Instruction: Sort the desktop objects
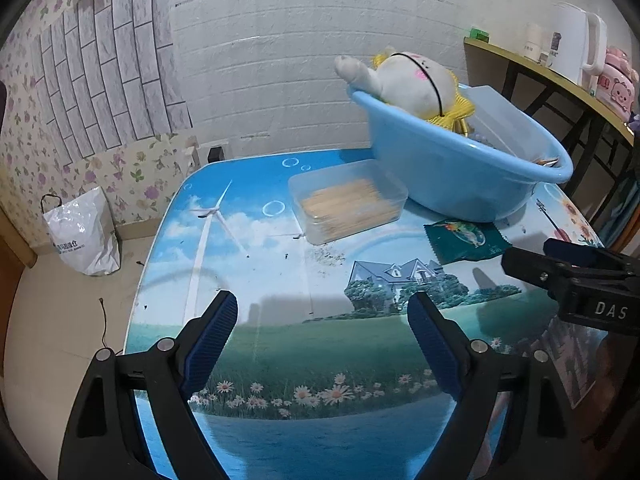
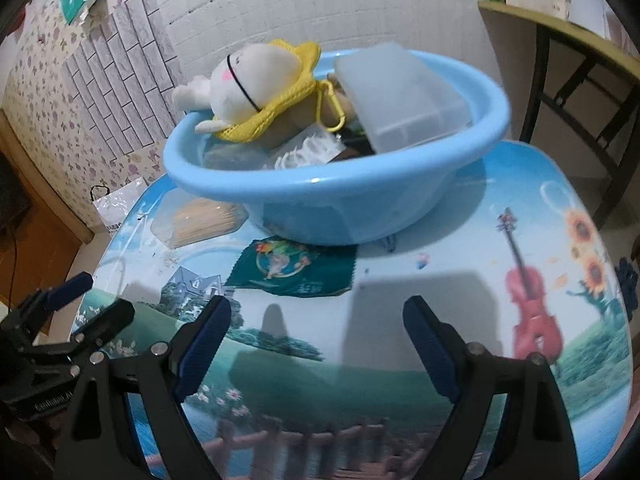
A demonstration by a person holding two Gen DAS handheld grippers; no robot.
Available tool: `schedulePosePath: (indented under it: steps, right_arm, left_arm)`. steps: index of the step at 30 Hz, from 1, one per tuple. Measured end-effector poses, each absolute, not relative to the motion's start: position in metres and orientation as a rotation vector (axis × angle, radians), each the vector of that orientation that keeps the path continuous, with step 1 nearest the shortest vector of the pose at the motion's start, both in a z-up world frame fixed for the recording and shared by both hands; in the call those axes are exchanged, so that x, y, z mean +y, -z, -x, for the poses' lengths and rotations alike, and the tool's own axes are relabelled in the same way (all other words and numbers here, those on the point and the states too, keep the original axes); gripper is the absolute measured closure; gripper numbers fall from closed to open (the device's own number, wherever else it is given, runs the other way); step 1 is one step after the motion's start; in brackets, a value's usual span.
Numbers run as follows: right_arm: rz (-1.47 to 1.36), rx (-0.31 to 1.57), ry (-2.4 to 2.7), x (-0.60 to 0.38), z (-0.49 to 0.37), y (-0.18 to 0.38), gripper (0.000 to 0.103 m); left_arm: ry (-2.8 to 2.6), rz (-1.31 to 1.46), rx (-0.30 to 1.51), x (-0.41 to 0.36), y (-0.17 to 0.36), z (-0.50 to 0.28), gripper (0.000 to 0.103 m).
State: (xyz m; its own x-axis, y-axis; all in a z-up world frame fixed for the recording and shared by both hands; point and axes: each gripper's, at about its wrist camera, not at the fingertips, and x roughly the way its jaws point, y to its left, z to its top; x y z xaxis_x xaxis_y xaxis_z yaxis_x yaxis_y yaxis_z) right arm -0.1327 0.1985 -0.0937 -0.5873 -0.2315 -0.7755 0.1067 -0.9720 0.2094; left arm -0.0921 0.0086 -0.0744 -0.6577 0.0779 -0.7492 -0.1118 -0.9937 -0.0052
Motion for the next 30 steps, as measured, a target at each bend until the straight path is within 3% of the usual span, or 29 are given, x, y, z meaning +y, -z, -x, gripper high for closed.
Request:
schedulePosePath:
  steps: [19,23,25,27,30]
  right_arm:
    - [-1.372,-0.090,2.713,0.159,0.169,0.110,0.014]
    - [-1.356,-0.089,2.711,0.163,0.167,0.107,0.028]
    - [-1.350,-0.088,2.688,0.167,0.167,0.106,0.029]
    - [-1.349,-0.072,2.697,0.171,0.166,0.104,0.044]
    - [-1.360,-0.095,2.678,0.181,0.165,0.102,0.056]
  left_arm:
    - [-2.729,1.260,-0.012,-0.005,0.087,0.115,0.015]
    - [-2.719,1.253,-0.019,0.001,0.086,0.121,0.014]
    - [-2.711,1.253,-0.021,0.005,0.086,0.125,0.010]
    - [-2.714,1.244,-0.020,0.010,0.084,0.129,0.008]
    - [-2.713,1.245,-0.018,0.016,0.083,0.135,0.008]
